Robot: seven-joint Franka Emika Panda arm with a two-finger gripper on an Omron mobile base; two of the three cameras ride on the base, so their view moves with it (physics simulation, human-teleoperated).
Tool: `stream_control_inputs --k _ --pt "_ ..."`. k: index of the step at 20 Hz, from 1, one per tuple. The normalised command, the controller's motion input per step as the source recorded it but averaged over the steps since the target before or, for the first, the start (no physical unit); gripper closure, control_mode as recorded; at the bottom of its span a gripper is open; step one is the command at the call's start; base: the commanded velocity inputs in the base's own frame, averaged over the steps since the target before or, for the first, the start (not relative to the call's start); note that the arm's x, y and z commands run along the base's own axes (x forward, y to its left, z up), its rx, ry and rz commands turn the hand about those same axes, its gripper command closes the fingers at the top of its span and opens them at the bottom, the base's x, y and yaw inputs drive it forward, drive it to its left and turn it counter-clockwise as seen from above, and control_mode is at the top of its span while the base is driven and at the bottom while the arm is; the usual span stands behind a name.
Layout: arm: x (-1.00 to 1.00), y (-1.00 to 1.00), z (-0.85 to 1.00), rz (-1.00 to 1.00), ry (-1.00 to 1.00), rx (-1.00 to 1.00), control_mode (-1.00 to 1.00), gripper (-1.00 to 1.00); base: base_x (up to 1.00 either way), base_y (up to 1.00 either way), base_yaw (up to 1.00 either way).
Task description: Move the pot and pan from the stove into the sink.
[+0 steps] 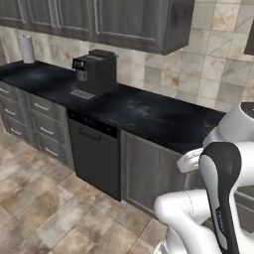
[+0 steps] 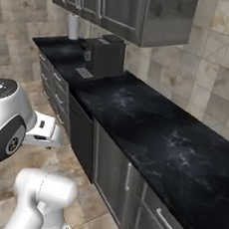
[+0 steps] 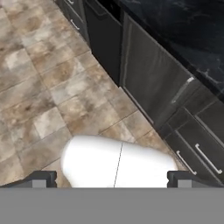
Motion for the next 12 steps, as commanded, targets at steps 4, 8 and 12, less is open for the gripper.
stream_control_inputs --k 4,8,12 --pt "0.00 0.00 0.00 0.00 0.00 0.00 1.00 -1.00 -0.11 0.00 -0.45" --pt "0.00 0.00 0.00 0.00 0.00 0.00 1.00 -1.00 -0.10 -0.01 -0.45" --pt "0.00 0.00 0.00 0.00 0.00 0.00 1.00 -1.00 -0.09 -0.03 -0.45"
